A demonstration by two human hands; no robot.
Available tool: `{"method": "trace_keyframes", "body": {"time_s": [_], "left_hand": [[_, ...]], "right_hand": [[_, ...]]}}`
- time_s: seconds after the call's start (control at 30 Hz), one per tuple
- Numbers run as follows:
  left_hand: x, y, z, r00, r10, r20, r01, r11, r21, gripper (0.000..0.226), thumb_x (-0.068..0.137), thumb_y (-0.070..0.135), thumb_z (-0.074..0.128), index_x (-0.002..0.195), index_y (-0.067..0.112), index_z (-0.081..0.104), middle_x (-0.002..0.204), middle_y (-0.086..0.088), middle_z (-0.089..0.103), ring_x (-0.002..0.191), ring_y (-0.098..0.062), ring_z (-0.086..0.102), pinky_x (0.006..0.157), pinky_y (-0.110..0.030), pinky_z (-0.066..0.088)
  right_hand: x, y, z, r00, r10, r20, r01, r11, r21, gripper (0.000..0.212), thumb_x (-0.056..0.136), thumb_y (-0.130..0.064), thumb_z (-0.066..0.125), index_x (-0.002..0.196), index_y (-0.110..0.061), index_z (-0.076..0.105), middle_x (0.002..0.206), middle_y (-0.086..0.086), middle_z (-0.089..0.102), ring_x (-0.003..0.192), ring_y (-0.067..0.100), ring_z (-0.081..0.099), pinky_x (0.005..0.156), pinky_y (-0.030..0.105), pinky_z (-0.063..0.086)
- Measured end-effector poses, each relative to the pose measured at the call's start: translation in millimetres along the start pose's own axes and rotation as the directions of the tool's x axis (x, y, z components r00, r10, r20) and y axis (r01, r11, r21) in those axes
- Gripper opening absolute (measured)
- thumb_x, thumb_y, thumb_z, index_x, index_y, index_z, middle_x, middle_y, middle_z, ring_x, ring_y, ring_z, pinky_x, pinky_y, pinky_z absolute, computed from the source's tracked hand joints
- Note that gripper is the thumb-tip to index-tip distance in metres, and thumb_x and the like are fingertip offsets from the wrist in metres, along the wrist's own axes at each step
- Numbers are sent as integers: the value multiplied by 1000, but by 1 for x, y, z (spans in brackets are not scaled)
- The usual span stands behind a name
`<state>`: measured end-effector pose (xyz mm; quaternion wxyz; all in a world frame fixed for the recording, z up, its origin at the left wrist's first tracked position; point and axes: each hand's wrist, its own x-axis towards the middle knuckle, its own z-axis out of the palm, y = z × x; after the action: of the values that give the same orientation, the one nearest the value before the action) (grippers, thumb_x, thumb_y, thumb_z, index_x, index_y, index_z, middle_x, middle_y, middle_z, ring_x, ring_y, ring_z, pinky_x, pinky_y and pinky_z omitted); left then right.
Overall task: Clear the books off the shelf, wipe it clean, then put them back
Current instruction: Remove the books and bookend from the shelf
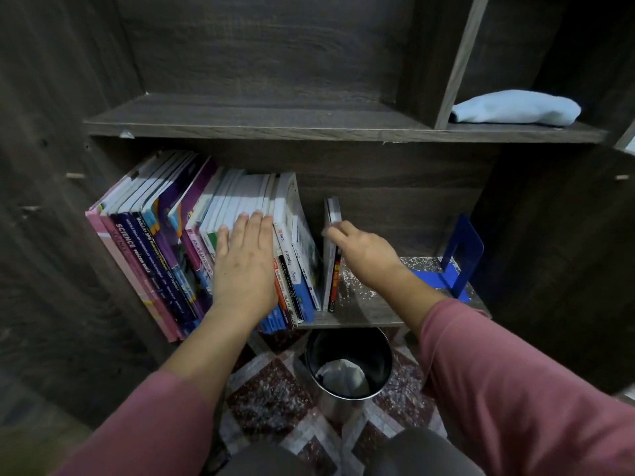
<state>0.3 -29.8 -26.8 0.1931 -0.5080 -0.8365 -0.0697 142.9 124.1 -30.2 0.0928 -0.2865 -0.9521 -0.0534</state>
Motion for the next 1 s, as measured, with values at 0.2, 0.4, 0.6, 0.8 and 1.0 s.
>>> {"method": "trace_keyframes", "body": {"time_s": [0.2,0.4,0.6,0.8,1.0], "left_hand": [[1,2,0,1000,-5,3,5,1000,22,103,70,10,68,151,10,5,158,-9,12,148,-27,6,118,-44,-5],[1,3,-3,999,-10,43,9,999,31,105,69,15,69,151,10,4,158,-10,10,148,-27,4,120,-46,-2],[3,9,-11,992,-38,121,38,999,7,115,65,38,75,152,10,4,159,-11,7,148,-29,2,120,-51,3],[-2,57,-33,977,-6,212,29,994,-105,118,69,55,73,153,9,4,160,-16,-3,147,-35,-11,114,-60,-5],[-17,129,-58,906,405,124,-343,873,-347,85,77,45,71,148,22,31,153,-4,32,147,-24,16,117,-53,11]], "right_hand": [[-3,3,6,999,15,35,-10,993,-118,20,90,3,55,107,-7,55,128,16,33,100,33,51,62,35,41],[-3,21,12,999,-2,47,16,958,-285,34,96,-1,42,128,-8,50,138,13,41,112,33,50,73,38,48],[-24,50,-15,987,119,-110,-139,970,-198,32,95,-6,48,126,-12,54,119,10,50,100,34,58,68,43,52],[-76,70,-63,964,154,-215,-198,960,-199,18,90,-17,62,107,-12,59,103,9,56,78,37,63,56,39,44],[-148,80,-104,940,259,-223,-283,956,-83,26,87,-29,65,111,-19,61,106,5,59,93,32,62,69,39,47]]}}
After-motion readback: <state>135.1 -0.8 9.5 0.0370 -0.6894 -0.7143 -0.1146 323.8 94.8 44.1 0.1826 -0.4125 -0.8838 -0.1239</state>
